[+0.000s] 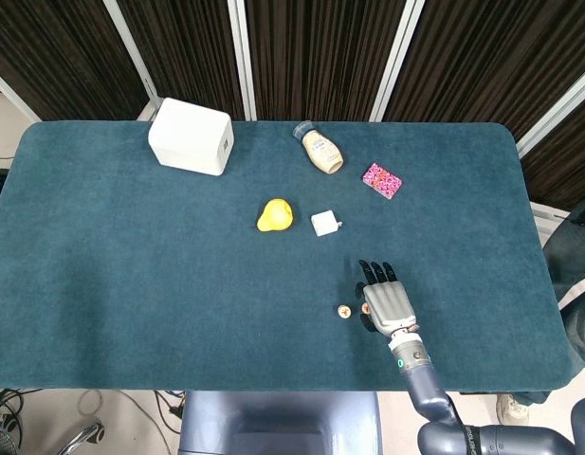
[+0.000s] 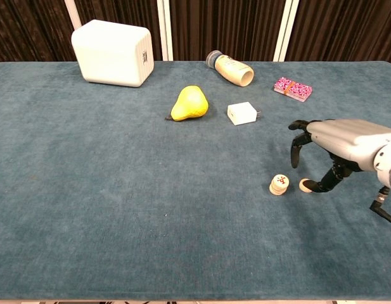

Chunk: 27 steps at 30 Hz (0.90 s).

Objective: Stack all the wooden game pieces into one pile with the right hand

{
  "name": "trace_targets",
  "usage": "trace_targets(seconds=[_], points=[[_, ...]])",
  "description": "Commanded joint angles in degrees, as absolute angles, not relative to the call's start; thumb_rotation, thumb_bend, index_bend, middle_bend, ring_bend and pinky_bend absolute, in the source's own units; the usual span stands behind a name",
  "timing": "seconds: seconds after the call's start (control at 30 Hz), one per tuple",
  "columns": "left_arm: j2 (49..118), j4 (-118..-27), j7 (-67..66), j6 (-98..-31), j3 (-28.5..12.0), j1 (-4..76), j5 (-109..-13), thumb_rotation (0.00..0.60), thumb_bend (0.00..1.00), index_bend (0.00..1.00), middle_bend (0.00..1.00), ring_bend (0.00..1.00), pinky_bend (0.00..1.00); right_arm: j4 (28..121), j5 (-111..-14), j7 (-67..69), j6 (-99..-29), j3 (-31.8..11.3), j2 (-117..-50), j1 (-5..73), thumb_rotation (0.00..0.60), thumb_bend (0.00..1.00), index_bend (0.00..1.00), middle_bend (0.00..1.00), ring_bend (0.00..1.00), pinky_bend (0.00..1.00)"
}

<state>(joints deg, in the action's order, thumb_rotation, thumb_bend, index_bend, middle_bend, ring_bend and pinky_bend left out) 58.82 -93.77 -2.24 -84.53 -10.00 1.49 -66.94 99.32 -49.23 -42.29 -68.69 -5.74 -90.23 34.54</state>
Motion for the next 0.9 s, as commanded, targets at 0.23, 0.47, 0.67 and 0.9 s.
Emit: trace_targets(seconds=[0.23,0.47,0.67,0.9], points=[[58.7,-93.7,-2.0,-84.5,-10.1,1.4,-66.9,0.6,0.09,0.0,0.0,0.0,0.08,95.9,-49.3,-39.8,-66.7,-4.5,-90.3,33.8,0.6,0.4,0.43,0.0,0.0,0.0],[58.6,-93.8,-1.9,-84.5,-10.1,1.4,-66.9,0.6,0.09,0.0,0.0,0.0,0.08,93.6,-49.7,-38.3,-66.0,-5.0,-91.6,33.9,0.6,0.4,0.43,0.0,0.0,0.0],[58.6,-93.8,-1.8,-84.3,-10.1,1.4,-66.7,0.6,0.09,0.0,0.0,0.0,0.08,92.1,-48.9,-38.5,-65.7,-5.3,-92.5,34.1,0.6,0.4,0.43,0.0,0.0,0.0],[58.5,-93.8,-1.7,-84.3,-10.2,1.4,-66.6,0.6,0.09,0.0,0.0,0.0,0.08,91.1,-48.4,-38.8,-65.5,-5.6,-93.1,34.3,0.6,0.4,0.47,0.0,0.0,0.0]])
